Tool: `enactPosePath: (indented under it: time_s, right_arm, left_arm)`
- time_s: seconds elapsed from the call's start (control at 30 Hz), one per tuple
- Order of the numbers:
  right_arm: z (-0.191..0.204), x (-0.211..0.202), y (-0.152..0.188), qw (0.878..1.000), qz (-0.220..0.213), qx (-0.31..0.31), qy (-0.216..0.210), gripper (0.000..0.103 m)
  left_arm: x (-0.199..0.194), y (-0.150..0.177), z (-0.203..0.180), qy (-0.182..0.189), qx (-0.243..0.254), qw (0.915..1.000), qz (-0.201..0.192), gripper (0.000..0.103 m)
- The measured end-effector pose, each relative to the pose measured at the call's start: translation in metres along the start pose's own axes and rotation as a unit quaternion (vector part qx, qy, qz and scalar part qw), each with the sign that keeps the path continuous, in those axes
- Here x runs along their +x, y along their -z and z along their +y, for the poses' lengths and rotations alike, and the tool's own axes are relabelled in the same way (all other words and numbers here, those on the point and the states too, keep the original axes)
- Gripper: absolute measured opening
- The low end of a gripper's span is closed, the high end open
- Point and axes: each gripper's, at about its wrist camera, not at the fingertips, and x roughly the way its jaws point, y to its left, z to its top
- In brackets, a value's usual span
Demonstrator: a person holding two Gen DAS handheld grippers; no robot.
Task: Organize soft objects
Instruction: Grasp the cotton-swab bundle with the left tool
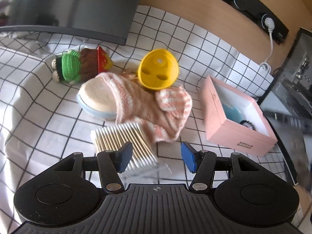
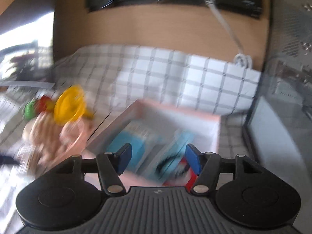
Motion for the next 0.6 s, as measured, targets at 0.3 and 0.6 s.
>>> enactPosePath:
  time_s: [0.3, 0.6]
  right_arm:
    - [0.07, -0.019, 0.06, 0.994, 0.059, -0.071, -0.049, 0.072]
    - [0.083, -0.024, 0.076, 0.992, 0.081, -0.069, -0.074, 0.075]
  left_arm:
    - [0.018, -0.01, 0.014, -0.076, -0.032, 0.9965, 0.01, 0.06]
    - [0.047, -0.009, 0.005, -0.099, 0.0, 0.9947, 0.026, 0.097]
